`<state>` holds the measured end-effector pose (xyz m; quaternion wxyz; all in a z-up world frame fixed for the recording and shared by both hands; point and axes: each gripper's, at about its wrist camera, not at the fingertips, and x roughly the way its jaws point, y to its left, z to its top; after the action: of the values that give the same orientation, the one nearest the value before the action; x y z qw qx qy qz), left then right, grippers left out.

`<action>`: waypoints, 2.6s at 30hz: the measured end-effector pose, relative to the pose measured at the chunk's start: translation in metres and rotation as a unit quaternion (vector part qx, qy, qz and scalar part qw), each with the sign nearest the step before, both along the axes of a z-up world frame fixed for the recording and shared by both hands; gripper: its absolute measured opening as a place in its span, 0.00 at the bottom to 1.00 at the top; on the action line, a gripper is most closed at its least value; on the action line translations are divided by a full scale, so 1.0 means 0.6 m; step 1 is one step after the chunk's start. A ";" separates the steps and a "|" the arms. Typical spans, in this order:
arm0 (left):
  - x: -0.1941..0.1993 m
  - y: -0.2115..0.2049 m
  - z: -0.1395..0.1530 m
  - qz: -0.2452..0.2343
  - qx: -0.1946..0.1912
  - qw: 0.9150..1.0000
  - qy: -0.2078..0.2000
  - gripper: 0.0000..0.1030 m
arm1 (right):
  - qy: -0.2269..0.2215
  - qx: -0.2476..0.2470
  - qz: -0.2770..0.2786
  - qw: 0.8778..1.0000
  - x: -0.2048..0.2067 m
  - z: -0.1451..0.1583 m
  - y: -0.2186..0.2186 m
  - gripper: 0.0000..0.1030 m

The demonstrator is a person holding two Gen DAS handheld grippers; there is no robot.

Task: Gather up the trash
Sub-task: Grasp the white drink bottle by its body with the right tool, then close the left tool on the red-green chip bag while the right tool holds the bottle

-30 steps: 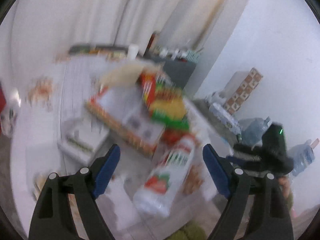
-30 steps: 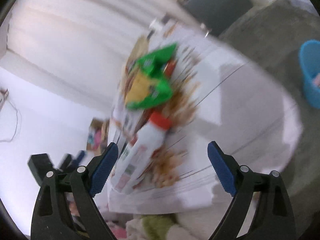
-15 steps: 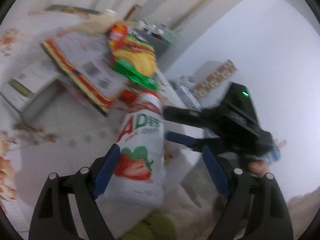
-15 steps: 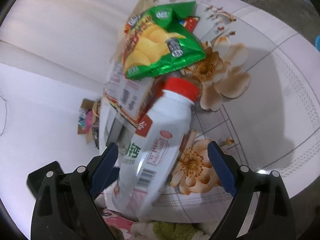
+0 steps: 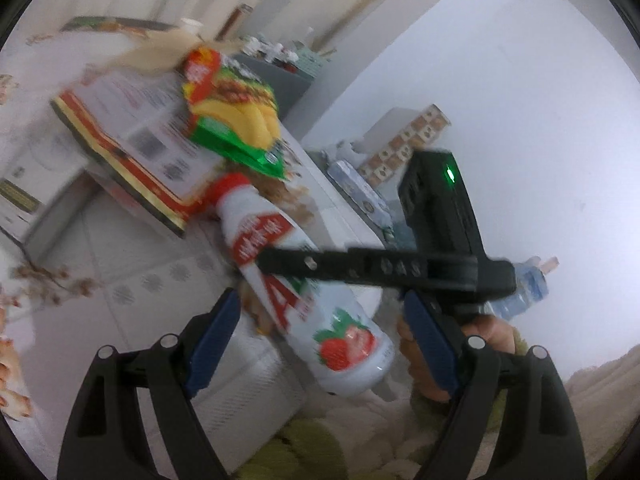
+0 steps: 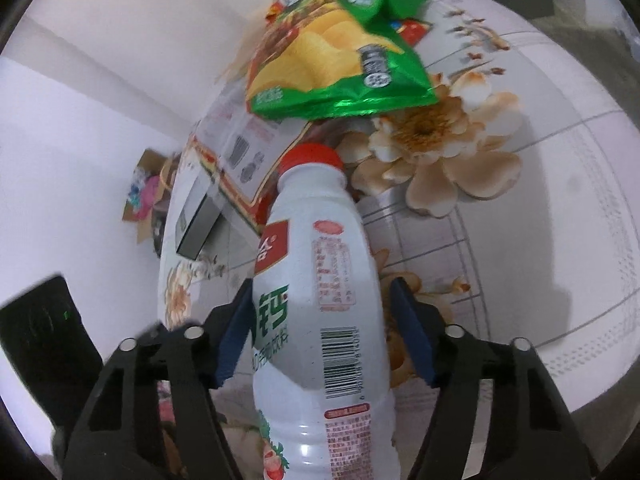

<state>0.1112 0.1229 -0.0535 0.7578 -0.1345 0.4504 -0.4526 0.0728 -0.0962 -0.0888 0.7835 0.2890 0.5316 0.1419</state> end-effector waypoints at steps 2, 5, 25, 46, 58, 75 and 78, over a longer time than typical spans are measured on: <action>0.009 0.014 0.004 0.022 0.004 1.000 -0.004 0.79 | -0.004 -0.001 0.002 1.000 0.007 -0.002 0.002 0.56; 0.022 0.025 0.010 0.036 0.004 0.999 -0.007 0.79 | -0.005 0.006 -0.005 1.000 0.004 -0.003 -0.011 0.55; 0.185 -0.054 0.031 0.129 0.102 0.984 -0.064 0.59 | -0.021 0.039 -0.119 0.992 -0.055 -0.009 -0.161 0.55; 0.339 -0.093 0.002 0.163 0.141 0.976 -0.002 0.32 | -0.033 0.068 -0.125 0.989 -0.090 -0.004 -0.228 0.55; 0.327 -0.074 0.002 0.158 0.098 0.982 0.033 0.00 | -0.032 0.066 -0.127 0.989 -0.087 -0.002 -0.229 0.55; 0.323 -0.090 0.011 0.153 0.074 0.983 0.073 0.44 | -0.100 0.061 -0.126 0.985 0.021 0.071 -0.258 0.55; 0.337 -0.099 0.001 0.153 0.075 0.981 0.095 0.45 | -0.086 0.071 -0.108 0.988 0.082 0.054 -0.252 0.55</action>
<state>0.3132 0.0632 -0.0529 0.7800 -0.1865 0.5271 -0.2811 0.1222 -0.2473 -0.0566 0.8144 0.3864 0.4164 0.1184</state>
